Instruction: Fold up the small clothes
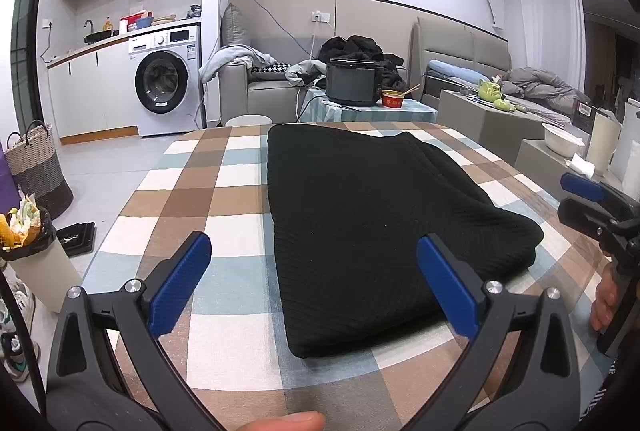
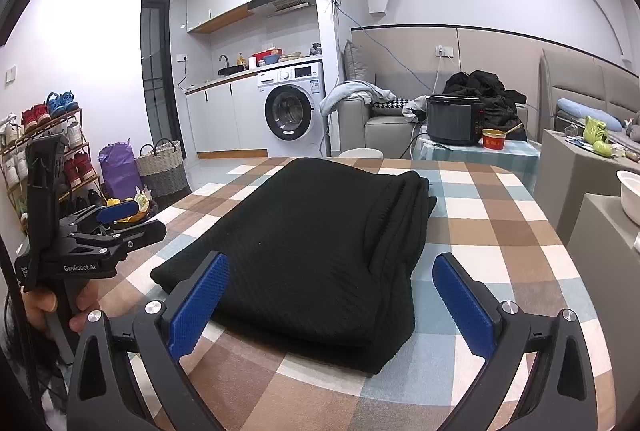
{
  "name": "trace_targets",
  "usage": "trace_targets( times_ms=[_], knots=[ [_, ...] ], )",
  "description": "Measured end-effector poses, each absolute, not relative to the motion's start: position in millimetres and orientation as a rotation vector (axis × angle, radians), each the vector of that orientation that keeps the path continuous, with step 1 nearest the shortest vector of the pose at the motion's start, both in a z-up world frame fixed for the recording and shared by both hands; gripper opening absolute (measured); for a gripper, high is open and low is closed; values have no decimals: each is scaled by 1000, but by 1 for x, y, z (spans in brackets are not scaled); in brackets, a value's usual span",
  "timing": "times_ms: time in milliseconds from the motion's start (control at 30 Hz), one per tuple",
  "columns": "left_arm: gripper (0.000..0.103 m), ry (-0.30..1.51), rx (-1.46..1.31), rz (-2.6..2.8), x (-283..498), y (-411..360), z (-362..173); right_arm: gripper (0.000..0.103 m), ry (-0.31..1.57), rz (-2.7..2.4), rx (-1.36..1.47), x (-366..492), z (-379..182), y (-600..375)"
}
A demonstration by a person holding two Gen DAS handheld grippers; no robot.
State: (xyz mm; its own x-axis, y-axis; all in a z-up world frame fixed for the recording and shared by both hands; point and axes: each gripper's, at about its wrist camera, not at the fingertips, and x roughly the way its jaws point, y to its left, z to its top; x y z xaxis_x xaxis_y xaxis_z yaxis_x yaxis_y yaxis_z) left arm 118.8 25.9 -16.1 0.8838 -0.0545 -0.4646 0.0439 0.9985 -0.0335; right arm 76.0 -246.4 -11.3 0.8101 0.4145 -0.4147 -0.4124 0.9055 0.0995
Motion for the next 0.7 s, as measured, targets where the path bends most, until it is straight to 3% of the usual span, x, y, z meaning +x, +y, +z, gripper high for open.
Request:
trace_targets(
  times_ms=[700],
  knots=[
    [102, 484, -23, -50, 119, 26, -16, 103, 446, 438, 6, 75, -11, -246]
  ],
)
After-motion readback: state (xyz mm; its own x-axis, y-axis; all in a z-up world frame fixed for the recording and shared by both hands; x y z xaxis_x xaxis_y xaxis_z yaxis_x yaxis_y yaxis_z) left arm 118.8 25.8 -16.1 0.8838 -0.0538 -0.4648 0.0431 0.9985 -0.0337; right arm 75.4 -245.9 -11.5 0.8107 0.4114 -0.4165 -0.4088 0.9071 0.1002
